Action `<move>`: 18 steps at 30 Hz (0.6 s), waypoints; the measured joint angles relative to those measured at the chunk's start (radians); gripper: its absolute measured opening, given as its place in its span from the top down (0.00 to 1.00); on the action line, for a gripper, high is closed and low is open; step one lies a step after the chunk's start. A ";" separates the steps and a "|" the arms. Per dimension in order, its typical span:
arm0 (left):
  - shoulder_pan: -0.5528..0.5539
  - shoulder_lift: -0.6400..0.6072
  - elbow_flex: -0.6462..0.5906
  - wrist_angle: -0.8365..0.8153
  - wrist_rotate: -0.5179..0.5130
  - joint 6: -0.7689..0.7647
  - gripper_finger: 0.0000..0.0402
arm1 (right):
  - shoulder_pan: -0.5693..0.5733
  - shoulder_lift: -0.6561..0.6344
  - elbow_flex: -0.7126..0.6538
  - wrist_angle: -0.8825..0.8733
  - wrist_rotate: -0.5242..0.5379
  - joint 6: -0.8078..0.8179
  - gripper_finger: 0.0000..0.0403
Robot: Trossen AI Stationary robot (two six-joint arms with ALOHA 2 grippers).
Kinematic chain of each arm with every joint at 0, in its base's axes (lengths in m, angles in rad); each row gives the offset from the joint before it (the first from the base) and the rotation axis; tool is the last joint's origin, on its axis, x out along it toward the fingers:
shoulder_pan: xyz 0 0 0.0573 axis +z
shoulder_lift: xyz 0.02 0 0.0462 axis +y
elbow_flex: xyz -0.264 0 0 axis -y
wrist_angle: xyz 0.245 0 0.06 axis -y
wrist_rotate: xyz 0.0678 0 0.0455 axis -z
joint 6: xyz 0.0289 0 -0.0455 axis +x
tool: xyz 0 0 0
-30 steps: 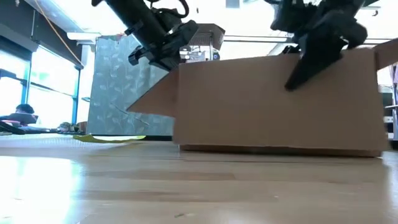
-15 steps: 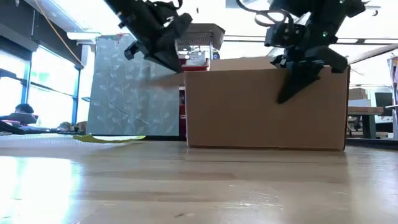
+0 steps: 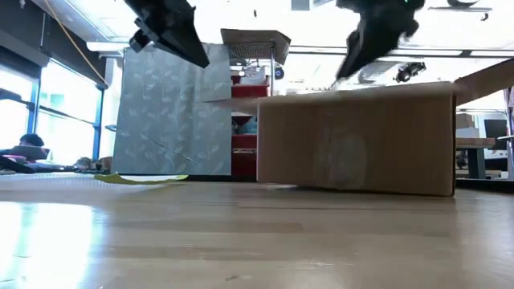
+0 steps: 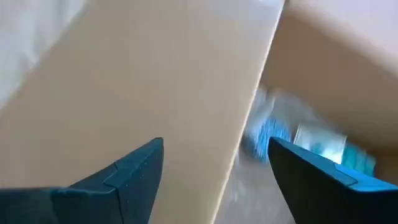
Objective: Unpack boxes
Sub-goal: Open the transparent zipper bag
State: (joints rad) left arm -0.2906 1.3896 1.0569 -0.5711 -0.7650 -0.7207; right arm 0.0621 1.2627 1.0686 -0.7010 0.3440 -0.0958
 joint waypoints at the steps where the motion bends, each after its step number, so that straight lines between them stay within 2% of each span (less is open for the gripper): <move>1: -0.009 -0.002 0.000 -0.010 -0.001 0.007 1.00 | 0.008 -0.012 0.017 0.006 0.003 -0.008 0.32; 5: -0.028 -0.002 0.000 -0.009 0.013 0.023 1.00 | 0.025 -0.049 0.049 0.049 0.003 -0.040 0.32; 13: -0.039 -0.002 0.000 -0.007 0.118 0.025 1.00 | 0.050 -0.073 0.048 0.086 -0.026 -0.038 0.32; 18: -0.039 -0.002 0.000 -0.005 0.141 0.025 1.00 | 0.087 -0.070 -0.026 0.291 -0.041 -0.040 0.32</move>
State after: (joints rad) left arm -0.3294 1.3876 1.0573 -0.5763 -0.6241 -0.6960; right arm 0.1495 1.1925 1.0425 -0.4102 0.3026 -0.1356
